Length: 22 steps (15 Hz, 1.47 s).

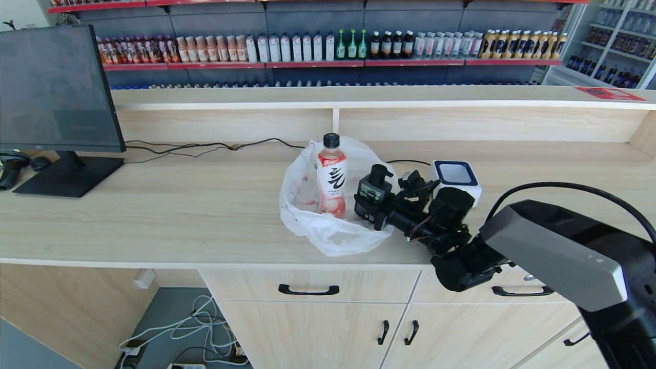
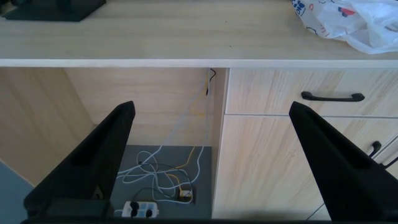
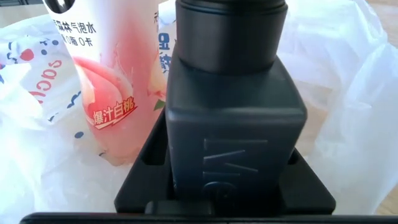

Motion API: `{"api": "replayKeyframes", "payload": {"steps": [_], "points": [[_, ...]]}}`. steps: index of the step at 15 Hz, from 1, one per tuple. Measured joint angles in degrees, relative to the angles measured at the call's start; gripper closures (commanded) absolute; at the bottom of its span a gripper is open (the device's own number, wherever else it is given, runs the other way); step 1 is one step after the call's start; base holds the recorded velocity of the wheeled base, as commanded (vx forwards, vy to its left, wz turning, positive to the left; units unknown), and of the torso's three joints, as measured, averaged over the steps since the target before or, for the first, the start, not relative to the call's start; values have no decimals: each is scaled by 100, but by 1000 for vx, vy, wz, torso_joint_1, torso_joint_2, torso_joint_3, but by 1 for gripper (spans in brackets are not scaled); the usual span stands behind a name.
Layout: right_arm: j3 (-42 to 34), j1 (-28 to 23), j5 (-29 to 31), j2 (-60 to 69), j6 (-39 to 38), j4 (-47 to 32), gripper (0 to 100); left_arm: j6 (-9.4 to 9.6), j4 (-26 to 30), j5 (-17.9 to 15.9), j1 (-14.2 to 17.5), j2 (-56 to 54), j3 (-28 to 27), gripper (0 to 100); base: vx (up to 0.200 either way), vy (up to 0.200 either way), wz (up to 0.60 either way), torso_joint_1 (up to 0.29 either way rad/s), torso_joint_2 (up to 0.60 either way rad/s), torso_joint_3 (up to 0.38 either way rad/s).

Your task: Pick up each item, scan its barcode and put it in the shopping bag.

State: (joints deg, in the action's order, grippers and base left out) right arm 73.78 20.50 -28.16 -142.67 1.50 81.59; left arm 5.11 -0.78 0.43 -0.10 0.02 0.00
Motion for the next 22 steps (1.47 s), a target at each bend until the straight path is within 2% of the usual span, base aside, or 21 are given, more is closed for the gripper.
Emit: {"api": "replayKeyframes", "payload": {"steps": [4,5,15,22], "points": [[-11,-6,-6,9,-6,-33,100,0,2,0,0,0,0,0,0,0,0,0,0,0],[-18,-6,-9,11,-6,-39,0,0,2,0,0,0,0,0,0,0,0,0,0,0],[83,-119,84,218,-185,-17,0,-7,2,0,0,0,0,0,0,0,0,0,0,0],[-444,-245,325,1039,-371,33,0,-21,2,0,0,0,0,0,0,0,0,0,0,0]]}}
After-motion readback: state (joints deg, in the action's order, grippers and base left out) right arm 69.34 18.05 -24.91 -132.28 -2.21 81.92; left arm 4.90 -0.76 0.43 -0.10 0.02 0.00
